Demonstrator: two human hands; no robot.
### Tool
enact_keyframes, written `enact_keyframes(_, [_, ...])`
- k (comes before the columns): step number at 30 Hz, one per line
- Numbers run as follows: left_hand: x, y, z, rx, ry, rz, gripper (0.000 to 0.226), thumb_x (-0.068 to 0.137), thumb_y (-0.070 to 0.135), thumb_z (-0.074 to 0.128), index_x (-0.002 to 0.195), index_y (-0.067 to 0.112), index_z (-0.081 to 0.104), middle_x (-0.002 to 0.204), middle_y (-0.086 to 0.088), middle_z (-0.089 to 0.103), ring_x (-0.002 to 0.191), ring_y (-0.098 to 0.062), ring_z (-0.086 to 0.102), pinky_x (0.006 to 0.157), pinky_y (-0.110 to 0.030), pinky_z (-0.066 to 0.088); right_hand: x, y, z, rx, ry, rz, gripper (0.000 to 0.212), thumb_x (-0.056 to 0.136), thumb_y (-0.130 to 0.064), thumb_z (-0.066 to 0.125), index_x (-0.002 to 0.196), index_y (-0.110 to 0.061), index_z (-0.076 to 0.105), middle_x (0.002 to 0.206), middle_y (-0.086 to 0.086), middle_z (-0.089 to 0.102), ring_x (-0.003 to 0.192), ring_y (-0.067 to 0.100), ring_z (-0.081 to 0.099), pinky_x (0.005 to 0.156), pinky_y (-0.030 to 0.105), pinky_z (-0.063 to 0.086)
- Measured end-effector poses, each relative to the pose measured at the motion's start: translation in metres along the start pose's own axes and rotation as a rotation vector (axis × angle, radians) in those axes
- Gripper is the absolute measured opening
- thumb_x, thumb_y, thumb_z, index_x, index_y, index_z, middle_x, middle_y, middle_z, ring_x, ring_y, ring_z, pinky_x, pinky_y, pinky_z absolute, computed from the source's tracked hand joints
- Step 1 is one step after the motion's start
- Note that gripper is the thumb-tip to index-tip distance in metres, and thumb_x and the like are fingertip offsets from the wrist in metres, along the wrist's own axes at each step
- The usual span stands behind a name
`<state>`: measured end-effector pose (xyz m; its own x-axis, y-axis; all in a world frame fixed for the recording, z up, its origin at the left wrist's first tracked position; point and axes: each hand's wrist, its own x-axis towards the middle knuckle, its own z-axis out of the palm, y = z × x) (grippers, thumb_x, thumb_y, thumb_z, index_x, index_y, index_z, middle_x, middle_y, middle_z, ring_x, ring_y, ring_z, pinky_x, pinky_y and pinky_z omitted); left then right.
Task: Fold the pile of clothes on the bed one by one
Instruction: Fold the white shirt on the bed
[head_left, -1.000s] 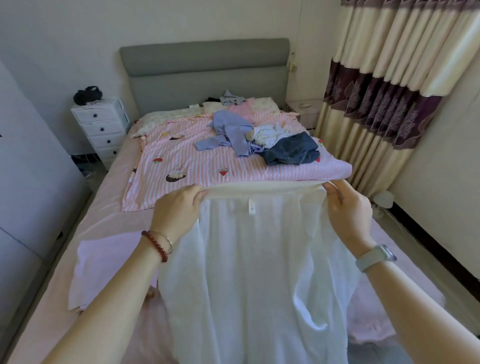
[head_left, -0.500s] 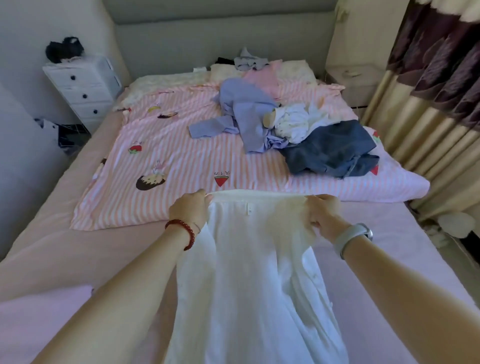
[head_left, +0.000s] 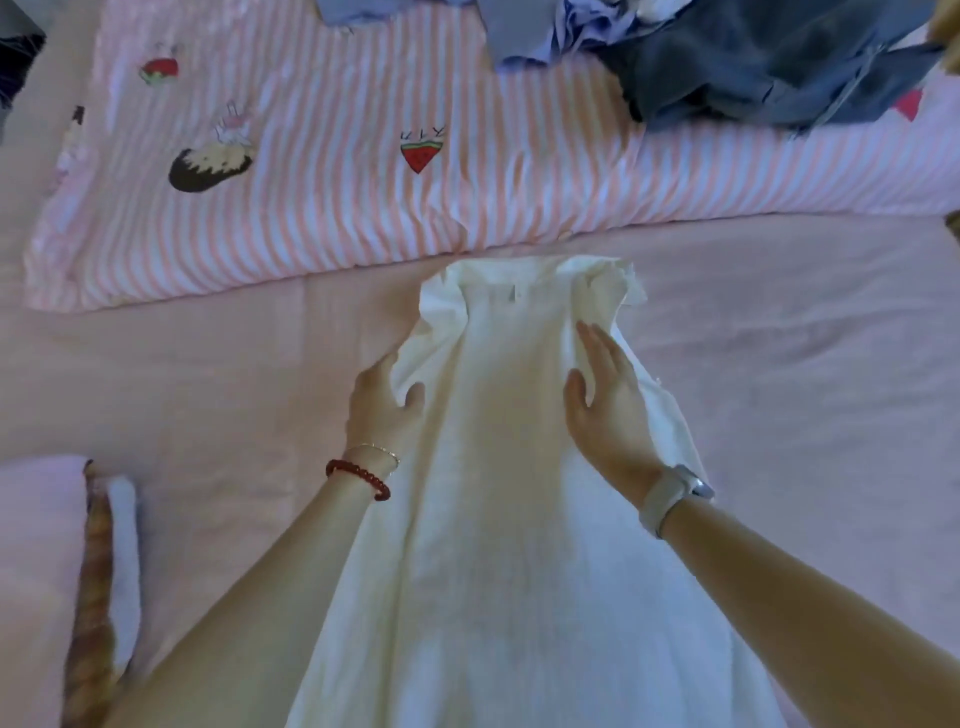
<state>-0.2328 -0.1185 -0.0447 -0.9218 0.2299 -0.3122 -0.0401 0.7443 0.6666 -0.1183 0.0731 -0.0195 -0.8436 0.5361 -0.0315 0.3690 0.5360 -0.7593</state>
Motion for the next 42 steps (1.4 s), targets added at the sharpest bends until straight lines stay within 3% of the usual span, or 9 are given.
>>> enact_keyframes(2, [-0.04,-0.041,-0.001,0.086,0.032,-0.095,0.053,0.079,0.034,0.05,0.126,0.009,0.05,0.119,-0.014,0.055,0.111,-0.035,0.05,0.091,-0.044,0.044,-0.048,-0.004,0.013,-0.202,-0.018,-0.251,0.045,0.09,-0.015,0.041,0.135,-0.011,0.046,0.14,0.016,0.045,0.133,0.033,0.038,0.111,0.051,0.021])
enact_keyframes(6, [-0.127,-0.087,-0.009,0.205,0.107,-0.337,0.044,0.084,0.023,0.062,0.125,0.01,0.052,0.123,-0.014,0.051,0.118,-0.034,0.042,0.094,-0.043,0.038,-0.149,-0.004,0.043,-0.471,-0.26,-0.481,0.047,0.088,-0.032,0.042,0.133,-0.021,0.048,0.14,0.011,0.046,0.133,0.032,0.038,0.107,0.063,0.016])
enact_keyframes(15, [-0.221,-0.16,-0.027,0.238,0.058,-0.303,0.062,0.077,0.035,0.069,0.131,0.018,0.046,0.119,-0.009,0.049,0.114,-0.025,0.043,0.082,-0.034,0.042,-0.227,0.022,0.073,-0.767,-0.633,-0.243,0.05,0.083,-0.033,0.039,0.132,-0.027,0.047,0.141,0.006,0.047,0.129,0.031,0.044,0.091,0.064,0.04])
enact_keyframes(18, [-0.24,-0.169,-0.035,0.203,0.048,-0.344,0.068,0.075,0.033,0.072,0.132,0.017,0.04,0.124,-0.007,0.039,0.105,-0.025,0.048,0.07,-0.031,0.042,-0.234,0.0,0.08,-0.67,-0.554,-0.122,0.045,0.079,-0.018,0.048,0.123,-0.015,0.057,0.136,0.012,0.051,0.128,0.035,0.045,0.093,0.065,0.036])
enact_keyframes(23, [-0.266,-0.185,-0.043,0.25,0.038,-0.337,0.029,0.084,0.025,0.065,0.102,0.002,0.06,0.111,-0.011,0.049,0.09,-0.028,0.052,0.067,-0.029,0.036,-0.275,-0.031,0.096,-0.39,-0.438,-0.067,0.045,0.082,-0.011,0.033,0.121,-0.008,0.056,0.13,0.013,0.054,0.127,0.035,0.045,0.104,0.054,0.035])
enact_keyframes(27, [-0.273,-0.208,-0.07,0.208,0.225,-0.267,0.03,0.091,0.021,0.059,0.072,-0.003,0.058,0.065,-0.014,0.049,0.06,-0.029,0.044,0.053,-0.03,0.028,-0.303,-0.053,0.106,-0.238,-0.495,-0.029,0.042,0.091,-0.003,0.038,0.13,-0.009,0.05,0.139,0.007,0.046,0.131,0.024,0.037,0.108,0.036,0.034])
enact_keyframes(33, [-0.258,-0.219,-0.133,0.068,0.476,-0.123,0.038,0.09,0.033,0.051,0.081,-0.002,0.064,0.071,-0.021,0.062,0.07,-0.037,0.057,0.06,-0.037,0.044,-0.307,-0.092,0.112,0.111,-0.494,0.269,0.031,0.097,-0.011,0.04,0.125,-0.01,0.055,0.119,-0.002,0.056,0.115,0.012,0.049,0.095,0.018,0.035])
enact_keyframes(37, [-0.289,-0.172,-0.116,0.172,0.206,0.333,0.035,0.083,0.032,0.047,0.091,0.005,0.067,0.074,-0.015,0.067,0.061,-0.027,0.064,0.059,-0.032,0.048,-0.287,-0.114,0.102,0.709,-0.503,0.766,0.023,0.095,-0.032,0.049,0.109,-0.016,0.06,0.101,0.003,0.067,0.098,0.022,0.063,0.088,0.033,0.05])
enact_keyframes(42, [-0.331,-0.137,-0.069,0.158,-0.355,0.4,0.038,0.091,0.023,0.048,0.129,0.024,0.054,0.112,-0.001,0.063,0.084,-0.024,0.064,0.073,-0.034,0.054,-0.27,-0.11,0.086,0.537,-0.649,0.743,0.022,0.09,-0.021,0.059,0.108,-0.009,0.06,0.095,0.004,0.064,0.085,0.019,0.062,0.071,0.028,0.053])
